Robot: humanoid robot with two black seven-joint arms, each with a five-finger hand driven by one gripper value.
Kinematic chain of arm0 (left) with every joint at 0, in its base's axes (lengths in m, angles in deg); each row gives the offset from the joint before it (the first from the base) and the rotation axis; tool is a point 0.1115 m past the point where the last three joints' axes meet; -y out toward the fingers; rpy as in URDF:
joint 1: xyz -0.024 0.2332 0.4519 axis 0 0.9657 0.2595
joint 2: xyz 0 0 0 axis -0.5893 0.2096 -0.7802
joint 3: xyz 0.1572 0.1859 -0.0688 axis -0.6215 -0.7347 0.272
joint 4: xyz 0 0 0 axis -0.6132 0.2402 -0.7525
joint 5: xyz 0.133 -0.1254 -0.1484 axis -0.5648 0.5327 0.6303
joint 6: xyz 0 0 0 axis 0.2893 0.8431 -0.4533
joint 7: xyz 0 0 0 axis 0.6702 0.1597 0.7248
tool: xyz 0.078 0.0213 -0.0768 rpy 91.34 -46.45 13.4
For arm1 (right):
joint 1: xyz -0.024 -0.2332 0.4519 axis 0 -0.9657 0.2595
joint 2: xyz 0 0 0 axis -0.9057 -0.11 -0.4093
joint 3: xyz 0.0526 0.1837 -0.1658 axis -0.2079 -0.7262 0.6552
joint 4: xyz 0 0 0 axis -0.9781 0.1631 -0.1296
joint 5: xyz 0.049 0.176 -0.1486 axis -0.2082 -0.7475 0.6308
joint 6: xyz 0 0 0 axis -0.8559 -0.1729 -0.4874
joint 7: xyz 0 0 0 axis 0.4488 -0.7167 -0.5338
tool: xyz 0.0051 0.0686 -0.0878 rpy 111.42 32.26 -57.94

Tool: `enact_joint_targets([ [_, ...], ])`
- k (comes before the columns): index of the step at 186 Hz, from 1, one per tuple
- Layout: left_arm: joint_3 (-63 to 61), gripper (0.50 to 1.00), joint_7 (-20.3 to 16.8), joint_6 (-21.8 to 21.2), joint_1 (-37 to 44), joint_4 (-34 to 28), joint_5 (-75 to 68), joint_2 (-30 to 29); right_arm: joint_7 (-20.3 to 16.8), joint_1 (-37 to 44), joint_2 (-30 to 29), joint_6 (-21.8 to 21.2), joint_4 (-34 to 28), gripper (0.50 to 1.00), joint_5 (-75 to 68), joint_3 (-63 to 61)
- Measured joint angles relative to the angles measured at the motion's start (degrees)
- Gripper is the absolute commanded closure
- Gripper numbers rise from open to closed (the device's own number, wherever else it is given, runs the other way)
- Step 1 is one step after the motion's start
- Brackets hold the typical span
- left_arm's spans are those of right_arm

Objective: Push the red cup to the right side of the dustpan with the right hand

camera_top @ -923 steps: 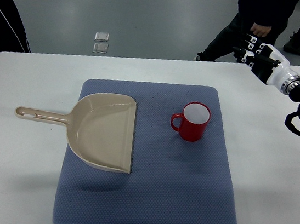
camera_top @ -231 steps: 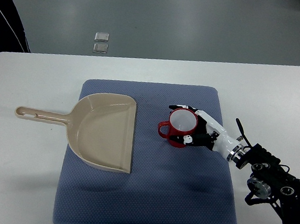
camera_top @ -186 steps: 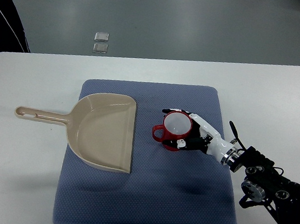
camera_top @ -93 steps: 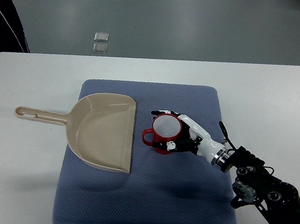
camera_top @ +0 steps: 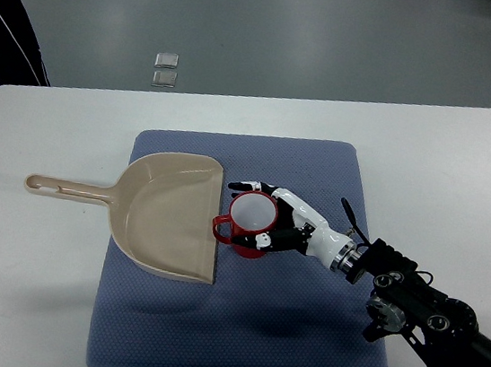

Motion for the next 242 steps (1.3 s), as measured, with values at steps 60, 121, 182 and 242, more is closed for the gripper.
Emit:
enact_joint_targets([
  [60,0.00,0.500,0.00,0.00,0.00,0.00,0.00,0.00,0.00,0.29,0.20,-0.99,-0.05,0.566,0.00,-0.12],
  [121,0.00,0.500,0.00,0.00,0.00,0.00,0.00,0.00,0.00,0.76,3.79,-5.48,-2.28,0.566,-0.85,-1.79],
  [182,0.00,0.500,0.00,0.00,-0.01,0.00,0.00,0.00,0.05,2.80,8.93,-10.22,-2.36,0.566,-1.17,-8.09],
  [242,0.00,0.500,0.00,0.00,-0.01,0.00,0.00,0.00,-19.70,8.80,11.82,-7.56,5.31,0.566,-14.80,-12.34],
])
